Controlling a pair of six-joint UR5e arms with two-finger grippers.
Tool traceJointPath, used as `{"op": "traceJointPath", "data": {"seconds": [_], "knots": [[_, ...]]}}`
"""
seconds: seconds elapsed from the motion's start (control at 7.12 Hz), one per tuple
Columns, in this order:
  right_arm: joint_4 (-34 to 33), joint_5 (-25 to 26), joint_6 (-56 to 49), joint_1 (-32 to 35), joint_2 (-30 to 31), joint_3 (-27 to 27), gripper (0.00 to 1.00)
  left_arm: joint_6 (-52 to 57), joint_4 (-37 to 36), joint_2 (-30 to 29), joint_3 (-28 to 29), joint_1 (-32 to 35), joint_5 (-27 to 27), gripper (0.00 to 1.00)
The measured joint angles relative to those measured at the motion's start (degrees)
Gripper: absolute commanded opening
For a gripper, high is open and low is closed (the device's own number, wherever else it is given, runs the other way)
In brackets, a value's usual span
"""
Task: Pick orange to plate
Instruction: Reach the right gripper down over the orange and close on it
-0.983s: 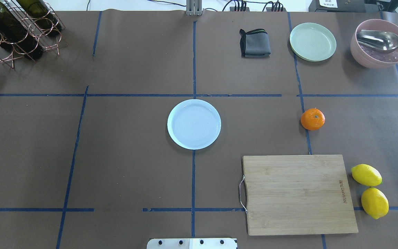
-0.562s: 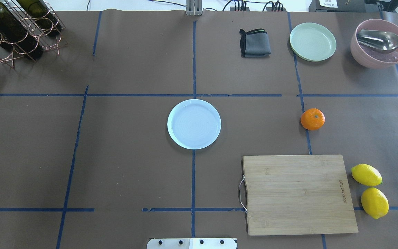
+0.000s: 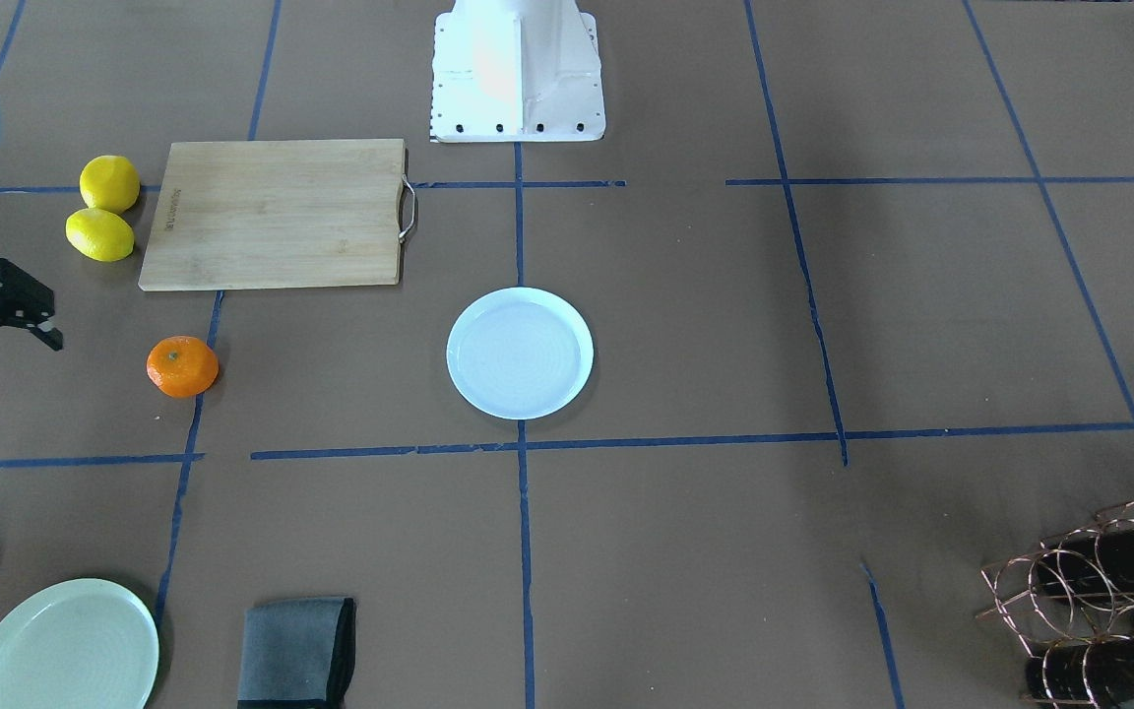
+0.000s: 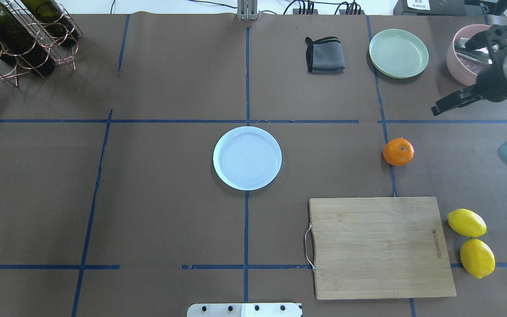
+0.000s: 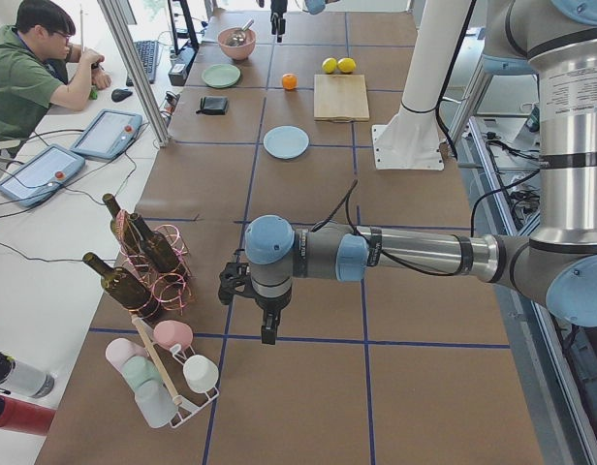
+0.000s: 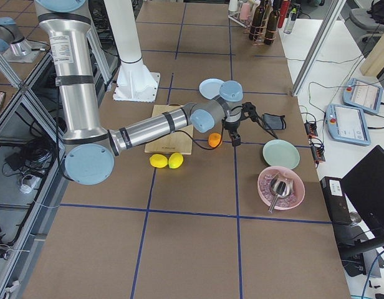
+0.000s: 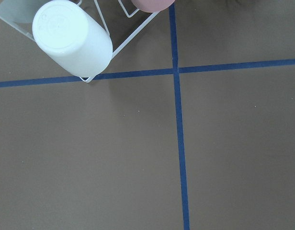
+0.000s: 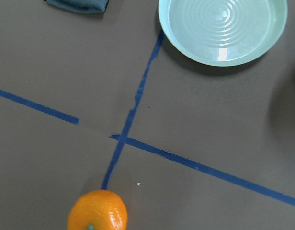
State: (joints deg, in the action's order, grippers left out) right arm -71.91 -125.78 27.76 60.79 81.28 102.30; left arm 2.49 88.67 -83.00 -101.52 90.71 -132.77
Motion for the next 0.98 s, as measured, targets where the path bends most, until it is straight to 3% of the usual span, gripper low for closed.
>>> {"op": "traceJointPath", "data": {"seconds": [0.56,0.98], "knots": [[3.9,10.3,10.7,-11.1,-0.9,-1.6,1.00,0.0,0.1,0.0,-0.3,0.0,-0.2,1.00],[3.9,14.4,11.9,-14.7,-0.4,-2.9,1.00,0.0,0.1,-0.1,-0.5,0.0,-0.3,1.00]]}}
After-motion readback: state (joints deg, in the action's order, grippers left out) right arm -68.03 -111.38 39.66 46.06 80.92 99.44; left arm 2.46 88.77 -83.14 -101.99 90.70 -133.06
